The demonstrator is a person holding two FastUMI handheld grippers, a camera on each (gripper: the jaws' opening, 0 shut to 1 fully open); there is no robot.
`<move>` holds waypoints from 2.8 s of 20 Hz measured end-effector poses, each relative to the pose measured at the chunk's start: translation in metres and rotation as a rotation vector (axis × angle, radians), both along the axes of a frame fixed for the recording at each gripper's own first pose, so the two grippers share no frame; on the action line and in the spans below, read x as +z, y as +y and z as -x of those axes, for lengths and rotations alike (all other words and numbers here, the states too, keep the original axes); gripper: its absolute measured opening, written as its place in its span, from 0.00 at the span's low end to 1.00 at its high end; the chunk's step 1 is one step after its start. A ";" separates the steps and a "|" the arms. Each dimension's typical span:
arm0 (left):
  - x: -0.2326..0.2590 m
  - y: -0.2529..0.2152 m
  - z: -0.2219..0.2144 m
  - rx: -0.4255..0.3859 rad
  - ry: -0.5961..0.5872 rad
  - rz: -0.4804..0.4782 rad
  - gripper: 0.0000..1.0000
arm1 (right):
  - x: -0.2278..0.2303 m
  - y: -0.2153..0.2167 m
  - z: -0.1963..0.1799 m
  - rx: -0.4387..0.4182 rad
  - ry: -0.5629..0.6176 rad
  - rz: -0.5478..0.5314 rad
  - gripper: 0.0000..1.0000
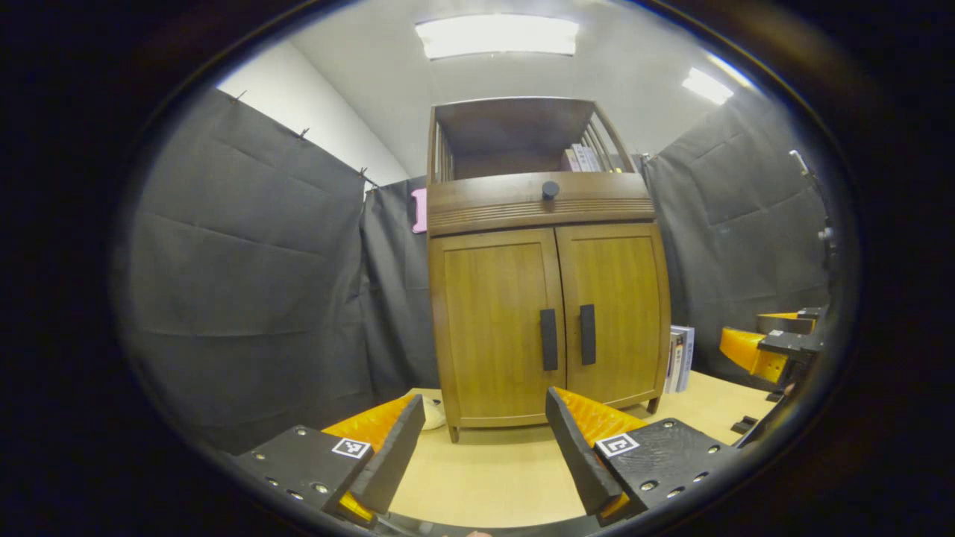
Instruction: Open the right door of the double-door shoe cabinet with the right hand, and open the left door with the left hand.
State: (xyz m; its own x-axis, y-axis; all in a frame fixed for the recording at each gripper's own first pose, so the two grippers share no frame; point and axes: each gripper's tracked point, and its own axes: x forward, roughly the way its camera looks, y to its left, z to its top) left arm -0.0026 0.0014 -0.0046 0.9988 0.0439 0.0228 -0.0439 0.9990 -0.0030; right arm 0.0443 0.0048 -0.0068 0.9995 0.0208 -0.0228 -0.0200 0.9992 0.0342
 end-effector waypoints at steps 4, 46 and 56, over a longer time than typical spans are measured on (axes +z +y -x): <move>0.003 0.005 0.004 0.030 -0.003 0.001 0.99 | 0.010 0.009 -0.025 0.021 -0.023 -0.004 0.95; 0.007 0.049 0.035 0.355 0.037 -0.037 0.99 | -0.062 0.128 -0.287 0.136 0.162 -0.030 0.57; 0.006 0.050 0.035 0.341 0.032 -0.031 0.99 | -0.058 0.128 -0.285 0.138 0.162 -0.013 0.24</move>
State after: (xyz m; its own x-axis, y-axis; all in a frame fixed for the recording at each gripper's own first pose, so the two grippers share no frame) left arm -0.0373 0.0516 0.0011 0.9269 0.3752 -0.0018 -0.3749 0.9264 0.0342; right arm 0.3297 0.1331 -0.0649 0.9704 0.1590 -0.1818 -0.1503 0.9868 0.0607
